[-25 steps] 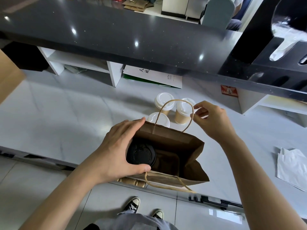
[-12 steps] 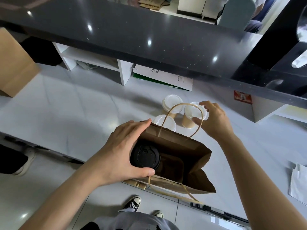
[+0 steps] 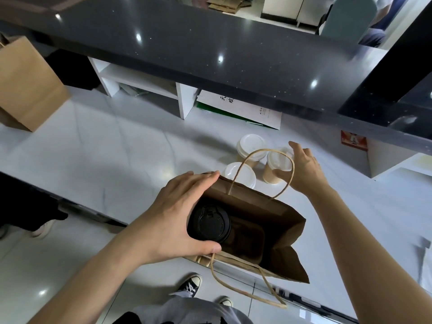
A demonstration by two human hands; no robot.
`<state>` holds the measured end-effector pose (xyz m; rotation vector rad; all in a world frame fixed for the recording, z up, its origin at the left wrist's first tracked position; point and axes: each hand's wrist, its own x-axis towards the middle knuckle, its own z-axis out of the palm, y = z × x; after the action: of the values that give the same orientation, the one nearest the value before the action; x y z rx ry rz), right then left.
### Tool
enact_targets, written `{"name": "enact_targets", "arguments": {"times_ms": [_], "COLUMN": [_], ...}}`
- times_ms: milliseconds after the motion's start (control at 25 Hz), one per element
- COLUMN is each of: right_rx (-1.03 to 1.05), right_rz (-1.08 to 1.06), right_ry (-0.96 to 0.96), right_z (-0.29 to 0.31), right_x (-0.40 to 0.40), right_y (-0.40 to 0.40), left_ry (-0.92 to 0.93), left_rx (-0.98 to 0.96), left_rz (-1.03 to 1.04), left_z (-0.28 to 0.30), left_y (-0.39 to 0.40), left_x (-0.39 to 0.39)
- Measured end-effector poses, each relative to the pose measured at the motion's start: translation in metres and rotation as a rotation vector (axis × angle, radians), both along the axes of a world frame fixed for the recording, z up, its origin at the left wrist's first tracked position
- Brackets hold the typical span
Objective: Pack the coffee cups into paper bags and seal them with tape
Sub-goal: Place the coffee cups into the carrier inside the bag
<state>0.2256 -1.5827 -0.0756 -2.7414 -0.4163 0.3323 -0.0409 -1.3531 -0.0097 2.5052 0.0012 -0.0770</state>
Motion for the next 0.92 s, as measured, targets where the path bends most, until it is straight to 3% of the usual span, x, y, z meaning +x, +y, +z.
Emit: {"name": "enact_targets", "arguments": {"times_ms": [320,920], "right_rx": [0.148,0.466], "right_rz": [-0.141,-0.31], "right_ry": [-0.017,-0.276], "right_z": [0.018,0.113], "right_x": [-0.024,-0.111], "right_y": [-0.015,-0.072], "left_ry": [0.001,0.033], "left_rx": [0.035,0.084], "left_rz": [-0.028,-0.109], "left_z": [-0.001,0.002], "left_y": [0.001,0.004], "left_x": [-0.001,0.005]}}
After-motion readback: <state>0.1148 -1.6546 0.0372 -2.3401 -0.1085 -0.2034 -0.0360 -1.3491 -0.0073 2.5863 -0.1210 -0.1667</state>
